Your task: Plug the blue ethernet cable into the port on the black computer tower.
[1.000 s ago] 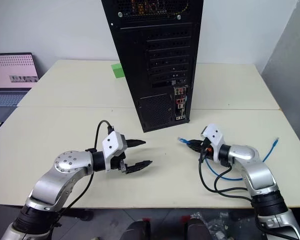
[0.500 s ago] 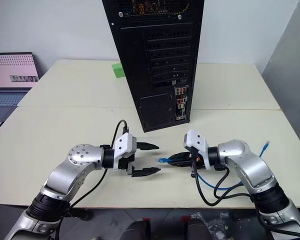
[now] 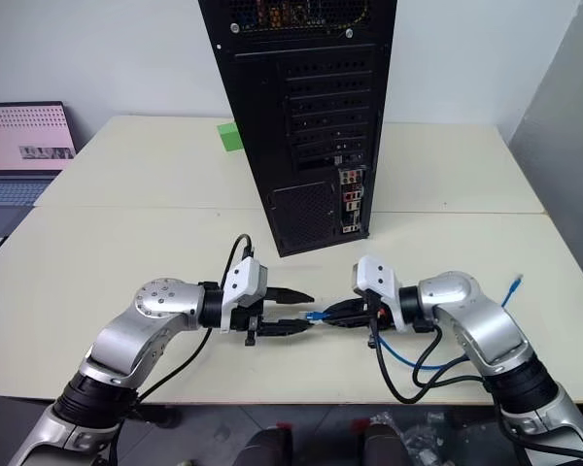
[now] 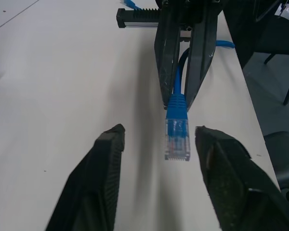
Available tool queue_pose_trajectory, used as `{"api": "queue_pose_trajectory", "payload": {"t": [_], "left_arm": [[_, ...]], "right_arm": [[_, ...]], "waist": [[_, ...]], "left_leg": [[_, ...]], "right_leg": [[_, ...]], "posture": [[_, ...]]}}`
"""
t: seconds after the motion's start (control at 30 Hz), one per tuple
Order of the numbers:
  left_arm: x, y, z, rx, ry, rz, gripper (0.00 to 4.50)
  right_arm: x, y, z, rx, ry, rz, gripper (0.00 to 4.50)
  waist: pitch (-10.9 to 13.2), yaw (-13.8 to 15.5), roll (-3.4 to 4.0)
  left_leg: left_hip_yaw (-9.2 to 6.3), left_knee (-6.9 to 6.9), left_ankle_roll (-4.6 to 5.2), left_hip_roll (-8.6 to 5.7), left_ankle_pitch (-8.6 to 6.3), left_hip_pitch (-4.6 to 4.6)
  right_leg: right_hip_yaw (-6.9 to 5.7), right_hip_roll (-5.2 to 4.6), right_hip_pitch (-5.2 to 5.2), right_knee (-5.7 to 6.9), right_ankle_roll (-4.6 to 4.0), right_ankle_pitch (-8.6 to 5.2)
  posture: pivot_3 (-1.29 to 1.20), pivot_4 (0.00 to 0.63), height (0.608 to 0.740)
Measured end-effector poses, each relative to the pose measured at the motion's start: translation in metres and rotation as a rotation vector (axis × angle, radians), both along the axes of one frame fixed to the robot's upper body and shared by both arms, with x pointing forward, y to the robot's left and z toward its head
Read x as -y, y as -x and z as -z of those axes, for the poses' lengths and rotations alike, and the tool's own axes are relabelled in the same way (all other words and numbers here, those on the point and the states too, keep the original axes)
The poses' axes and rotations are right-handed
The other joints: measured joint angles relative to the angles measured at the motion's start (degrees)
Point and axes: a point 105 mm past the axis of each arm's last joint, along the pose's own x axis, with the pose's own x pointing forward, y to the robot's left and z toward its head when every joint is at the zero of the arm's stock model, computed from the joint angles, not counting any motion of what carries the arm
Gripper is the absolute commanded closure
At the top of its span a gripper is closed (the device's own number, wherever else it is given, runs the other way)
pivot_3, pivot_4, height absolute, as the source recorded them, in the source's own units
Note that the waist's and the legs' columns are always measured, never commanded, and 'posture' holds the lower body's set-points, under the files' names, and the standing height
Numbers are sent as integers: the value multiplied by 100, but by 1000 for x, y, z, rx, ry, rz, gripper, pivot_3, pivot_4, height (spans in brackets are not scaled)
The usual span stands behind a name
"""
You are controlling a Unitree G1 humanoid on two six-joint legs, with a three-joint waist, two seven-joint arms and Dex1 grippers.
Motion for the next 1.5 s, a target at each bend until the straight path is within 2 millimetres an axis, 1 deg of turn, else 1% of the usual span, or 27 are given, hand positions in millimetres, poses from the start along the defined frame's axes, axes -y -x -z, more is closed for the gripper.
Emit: {"api": "queue_pose_trajectory", "payload": {"t": [0.03, 0.1, 0.2, 0.33, 0.4, 0.43, 0.53, 0.6, 0.67, 0.7, 0.8, 0.9, 1.03, 1.2, 1.27, 1.37, 1.5], "left_arm": [[0, 0, 0, -1, 0, 2, 3045], [2, 1, 1, -4, -2, 8, 3536], [3, 3, 2, -5, -3, 19, 4147], [3, 3, 2, 1, -7, 22, 4186], [3, 2, 2, 26, -14, 25, 4187], [4, 2, 2, 35, -15, 26, 4187], [2, -2, 5, 60, -27, 11, 4187], [3, -4, 5, 82, -21, 11, 4187], [6, -6, 4, 130, -11, 12, 4187], [7, -7, 3, 164, -8, 13, 4187], [11, -9, -1, 298, 7, 27, 4187], [16, -3, -2, 410, 25, 58, 4187], [17, -1, -1, 569, 6, 95, 4188], [16, -4, -3, 921, -31, 159, 4190], [13, -5, -4, 1010, -37, 174, 4190], [12, -5, -6, 1093, -29, 179, 4190], [10, -6, -5, 1140, -21, 171, 4191]], "right_arm": [[0, 0, 0, 2, 2, 0, 4497], [0, -1, -2, 9, 5, -1, 4497], [1, -3, -4, 23, 13, 2, 4498], [1, -3, -4, 24, 15, 2, 4498], [1, -3, -4, 26, 18, 3, 3798], [1, -4, -4, 28, 19, 3, 3699], [2, -4, -5, 27, 25, -7, 2966], [5, -4, -6, 35, 34, -18, 2661], [13, -4, -7, 37, 63, -22, 2279], [18, -5, -8, 36, 73, -15, 1974], [28, -11, -18, 28, 35, 35, 1234], [31, -11, -28, -50, -58, 71, 1192], [29, -7, -28, -161, -129, 96, 1192], [21, -4, -29, -275, -225, 140, 1192], [19, -3, -28, -305, -241, 151, 1192], [13, -3, -27, -328, -268, 167, 1192], [10, -4, -28, -323, -278, 180, 1192]], "waist": [[0, 0, 0], [0, 0, 0], [0, 1, 0], [0, 1, 0], [0, 1, 0], [0, 2, 0], [0, 3, 0], [0, 5, 0], [0, 9, 0], [0, 12, 0], [0, 8, 0], [0, 4, 0], [0, 10, 0], [0, 17, 0], [0, 14, 0], [0, 10, 0], [0, 11, 0]], "left_leg": [[0, 0, 0, 0, 0, 0], [0, 0, 0, 0, 0, 0], [0, 0, 0, 0, 0, 0], [-1, 0, 0, 0, 0, 0], [0, 0, 0, 0, 0, 0], [0, 0, 0, 0, 0, 0], [0, 0, 0, 0, 0, 0], [0, 1, 0, -1, 0, -1], [0, 1, 0, -1, 0, -1], [0, 2, 0, -1, 0, -1], [1, 2, 0, 0, 0, 0], [0, 1, 0, 1, 0, 0], [1, 3, 0, -1, 0, 0], [0, 3, 0, -1, 0, -1], [1, 3, 0, -2, 0, -2], [1, 2, 0, -2, 0, -1], [0, 2, 0, -2, 0, -2]], "right_leg": [[0, 0, 0, 0, 0, 0], [0, 0, 0, 0, 0, 0], [0, 0, 0, 0, 0, 0], [0, 0, 0, 0, 0, 0], [0, 0, 0, 0, 0, 0], [1, 0, 0, 0, 0, 0], [0, 0, 0, 0, 0, 0], [0, 0, 0, -1, 0, 0], [-1, -1, 1, -1, 0, 0], [0, -1, 1, -2, 0, 0], [1, -1, 1, -2, -1, 0], [1, 0, 1, 0, -1, 1], [2, -1, 1, 0, -1, 1], [2, -2, 1, -1, 0, 1], [3, -2, 1, -1, 0, 1], [2, -2, 0, 1, 0, 1], [0, -2, 0, 2, 0, 1]], "posture": [[0, 150, 740], [0, 150, 740], [0, 150, 740], [0, 150, 740], [0, 150, 740], [0, 150, 740], [0, 150, 740], [0, 150, 740], [0, 150, 740], [0, 150, 740], [0, 150, 740], [0, 150, 740], [0, 150, 740], [0, 150, 740], [0, 150, 740], [0, 150, 740], [0, 150, 740]]}}
